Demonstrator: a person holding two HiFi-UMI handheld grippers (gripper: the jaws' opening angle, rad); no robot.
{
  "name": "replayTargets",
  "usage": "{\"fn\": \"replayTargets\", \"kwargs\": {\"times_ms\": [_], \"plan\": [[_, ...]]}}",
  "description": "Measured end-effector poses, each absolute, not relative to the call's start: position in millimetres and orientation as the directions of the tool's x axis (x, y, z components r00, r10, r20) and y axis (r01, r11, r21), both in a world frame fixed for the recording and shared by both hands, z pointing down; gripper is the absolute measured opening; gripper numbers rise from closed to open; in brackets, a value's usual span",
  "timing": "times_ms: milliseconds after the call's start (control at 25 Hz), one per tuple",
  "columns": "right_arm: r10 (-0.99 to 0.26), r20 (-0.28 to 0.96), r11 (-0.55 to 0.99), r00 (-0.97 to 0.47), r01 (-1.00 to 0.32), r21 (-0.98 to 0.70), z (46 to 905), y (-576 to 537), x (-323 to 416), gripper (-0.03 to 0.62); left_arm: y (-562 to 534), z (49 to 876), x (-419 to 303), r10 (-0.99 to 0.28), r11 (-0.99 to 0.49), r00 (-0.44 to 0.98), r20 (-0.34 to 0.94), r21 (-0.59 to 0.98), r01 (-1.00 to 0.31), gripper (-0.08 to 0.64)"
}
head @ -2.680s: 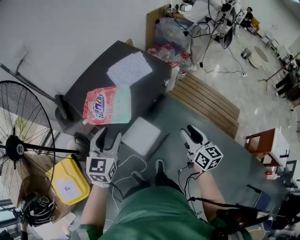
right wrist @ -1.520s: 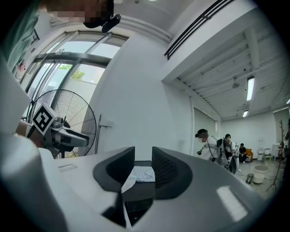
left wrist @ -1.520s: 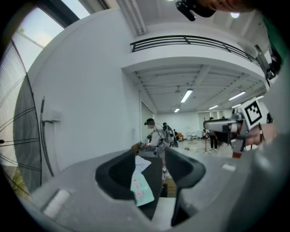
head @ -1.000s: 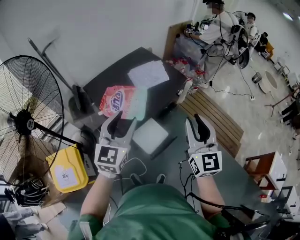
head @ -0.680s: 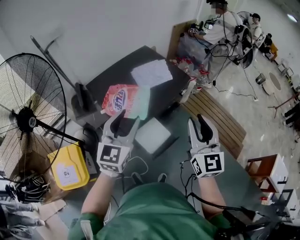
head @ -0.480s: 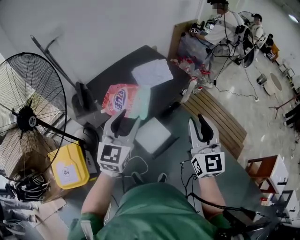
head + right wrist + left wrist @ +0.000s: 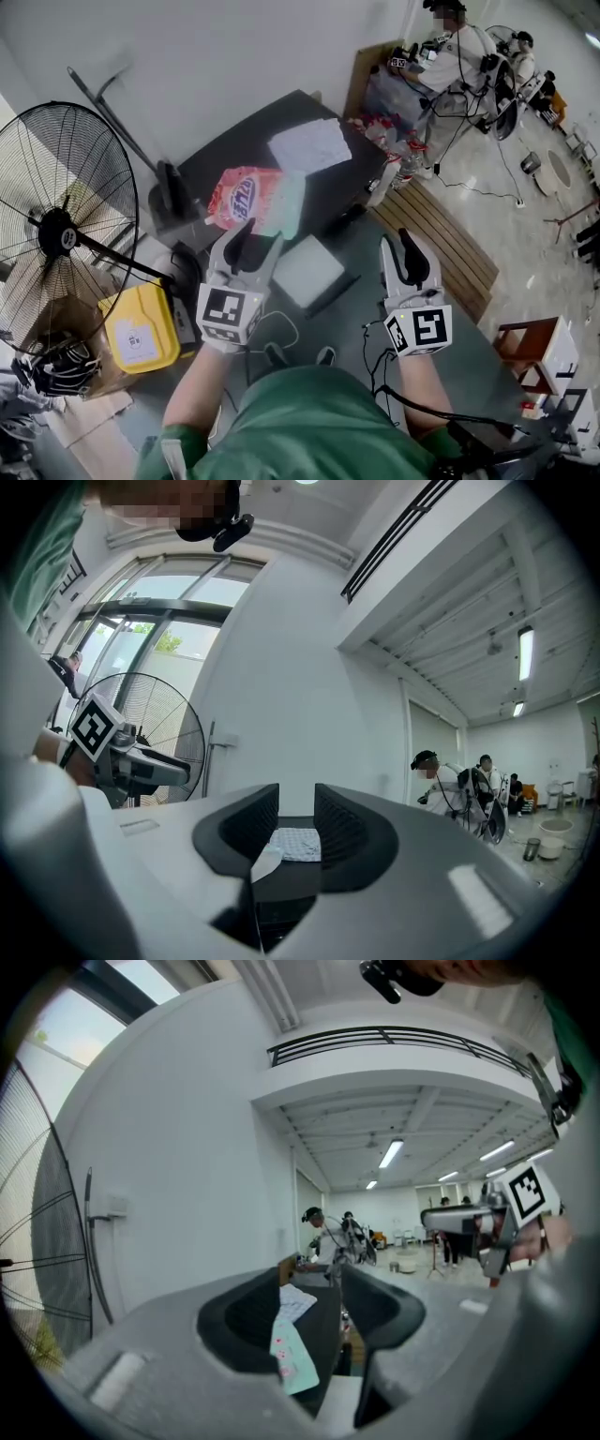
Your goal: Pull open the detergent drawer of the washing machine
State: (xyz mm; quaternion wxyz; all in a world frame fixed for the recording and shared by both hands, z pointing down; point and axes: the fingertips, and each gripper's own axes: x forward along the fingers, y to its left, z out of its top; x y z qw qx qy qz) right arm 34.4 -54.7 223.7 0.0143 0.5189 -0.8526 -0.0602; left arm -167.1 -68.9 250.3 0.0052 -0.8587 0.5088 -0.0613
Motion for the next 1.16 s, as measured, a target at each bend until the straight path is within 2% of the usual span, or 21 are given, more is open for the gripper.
{"fn": "replayTargets", "kwargs": {"times_ms": [1160], "plan": [[-0.860,-0.027,0.506,-0.510,-0.858,0.090,237.7,-56.8,48.3,0.117,-61.8,248.4,-155.8,-0.894,-0.441,0.427,0.133,-0.098,-0.892,0.205]]}}
